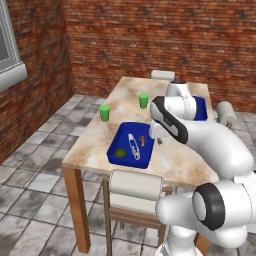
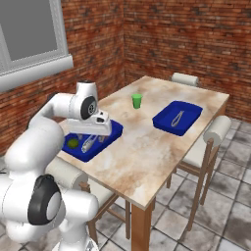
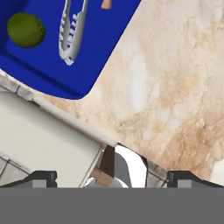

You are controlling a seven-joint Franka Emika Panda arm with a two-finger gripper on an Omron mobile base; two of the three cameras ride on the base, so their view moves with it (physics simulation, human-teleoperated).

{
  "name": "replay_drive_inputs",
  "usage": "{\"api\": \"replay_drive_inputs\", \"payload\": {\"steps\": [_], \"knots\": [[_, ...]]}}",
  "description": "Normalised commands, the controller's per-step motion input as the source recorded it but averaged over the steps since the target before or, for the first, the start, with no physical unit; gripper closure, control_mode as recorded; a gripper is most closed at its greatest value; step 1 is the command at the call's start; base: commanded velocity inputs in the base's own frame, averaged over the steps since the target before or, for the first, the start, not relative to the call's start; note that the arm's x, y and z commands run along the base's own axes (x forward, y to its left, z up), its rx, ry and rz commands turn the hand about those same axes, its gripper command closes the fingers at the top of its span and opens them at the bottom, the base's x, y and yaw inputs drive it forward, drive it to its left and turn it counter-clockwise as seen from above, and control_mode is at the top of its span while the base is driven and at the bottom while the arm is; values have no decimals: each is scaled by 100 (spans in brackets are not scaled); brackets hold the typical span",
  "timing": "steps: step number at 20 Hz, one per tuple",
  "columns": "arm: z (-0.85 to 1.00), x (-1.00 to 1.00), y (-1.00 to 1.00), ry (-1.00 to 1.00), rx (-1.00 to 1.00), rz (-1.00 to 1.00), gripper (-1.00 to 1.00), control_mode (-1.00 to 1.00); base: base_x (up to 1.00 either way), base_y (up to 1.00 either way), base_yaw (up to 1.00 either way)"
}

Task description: Gather the mushroom and lime from the fridge and place them on a tray on the dining counter. Then gather the chicken drumstick and fish from the fridge and place them on the other tray.

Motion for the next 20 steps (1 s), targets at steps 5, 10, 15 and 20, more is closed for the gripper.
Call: {"api": "replay_drive_inputs", "payload": {"steps": [5, 10, 15, 20], "knots": [[-1, -2, 0, 0, 0, 0, -100, -100, 0, 0, 0], [0, 0, 0, 0, 0, 0, -100, -100, 0, 0, 0], [0, 0, 0, 0, 0, 0, -100, -100, 0, 0, 0], [-1, -5, 0, 0, 0, 0, -100, 100, -46, 0, 1]]}}
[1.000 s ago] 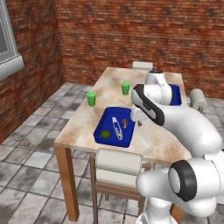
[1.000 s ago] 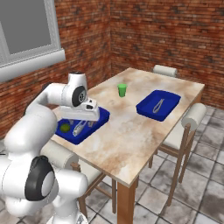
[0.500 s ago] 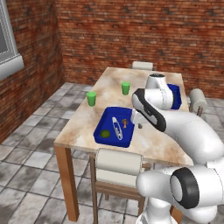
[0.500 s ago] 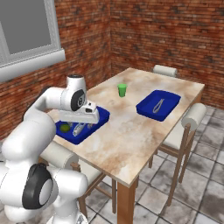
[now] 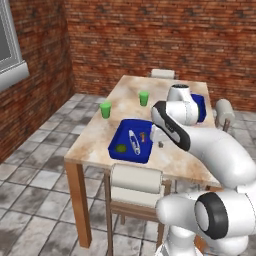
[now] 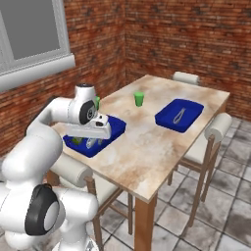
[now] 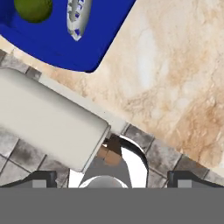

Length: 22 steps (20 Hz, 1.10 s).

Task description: Gather the mushroom and lime from the fridge and place them on a tray on the dining counter. Then gather the chicken drumstick and fish from the fridge and place them on the other tray.

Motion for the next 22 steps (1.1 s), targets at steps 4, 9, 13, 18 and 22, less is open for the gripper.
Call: {"api": "replay_drive_inputs", "payload": {"steps": [4, 9, 13, 18, 22], "knots": [[0, 0, 0, 0, 0, 0, -100, 100, -100, 0, 3], [0, 0, 0, 0, 0, 0, -100, 100, -88, 0, 12], [0, 0, 0, 0, 0, 0, -100, 100, -32, 13, 47], [0, 0, 0, 0, 0, 0, -100, 100, -5, 6, 73], [0, 0, 0, 0, 0, 0, -100, 100, 0, 4, 83]]}}
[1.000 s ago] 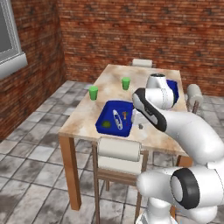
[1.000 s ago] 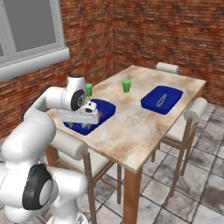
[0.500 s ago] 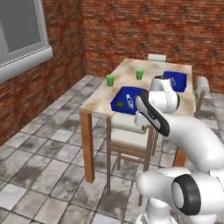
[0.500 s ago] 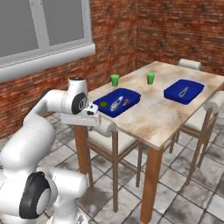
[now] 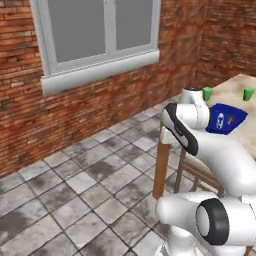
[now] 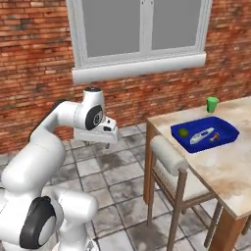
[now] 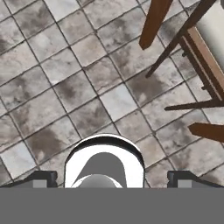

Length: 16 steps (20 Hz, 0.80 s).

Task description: Gather the mushroom and lime from the fridge and place them on a tray on the dining counter. Then gather the chicken drumstick and fish from the fridge and place them on the other tray.

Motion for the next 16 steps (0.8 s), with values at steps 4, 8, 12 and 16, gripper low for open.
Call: {"api": "replay_drive_inputs", "payload": {"steps": [4, 8, 12, 16], "knots": [[0, 0, 0, 0, 0, 0, -100, 100, 0, 0, 89], [0, 0, 0, 0, 0, 0, -100, 100, 0, 0, 89], [0, 0, 0, 0, 0, 0, -100, 100, 0, 0, 88], [0, 0, 0, 0, 0, 0, -100, 100, 0, 0, 86]]}}
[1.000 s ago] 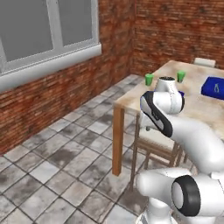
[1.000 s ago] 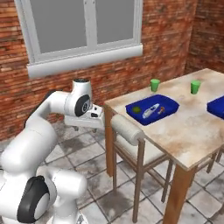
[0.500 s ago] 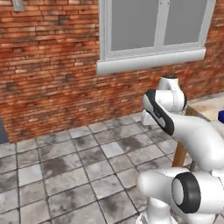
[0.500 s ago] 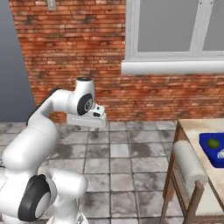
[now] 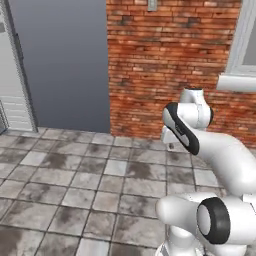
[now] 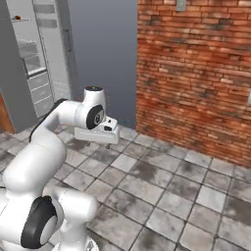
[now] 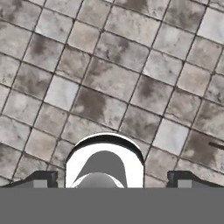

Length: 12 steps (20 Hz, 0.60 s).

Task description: Gather the mushroom and lime from the fridge and place them on a tray on the dining counter. Then gather the chicken drumstick and fish from the fridge and place them on the other tray.

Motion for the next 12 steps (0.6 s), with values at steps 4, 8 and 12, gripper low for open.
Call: {"api": "replay_drive_inputs", "payload": {"steps": [4, 8, 12], "knots": [[0, 0, 0, 0, 0, 0, -100, 100, 23, -1, 84], [0, 0, 0, 0, 0, 0, -100, 100, 61, -8, 82], [0, 0, 0, 0, 0, 0, -100, 100, 98, -12, 62]]}}
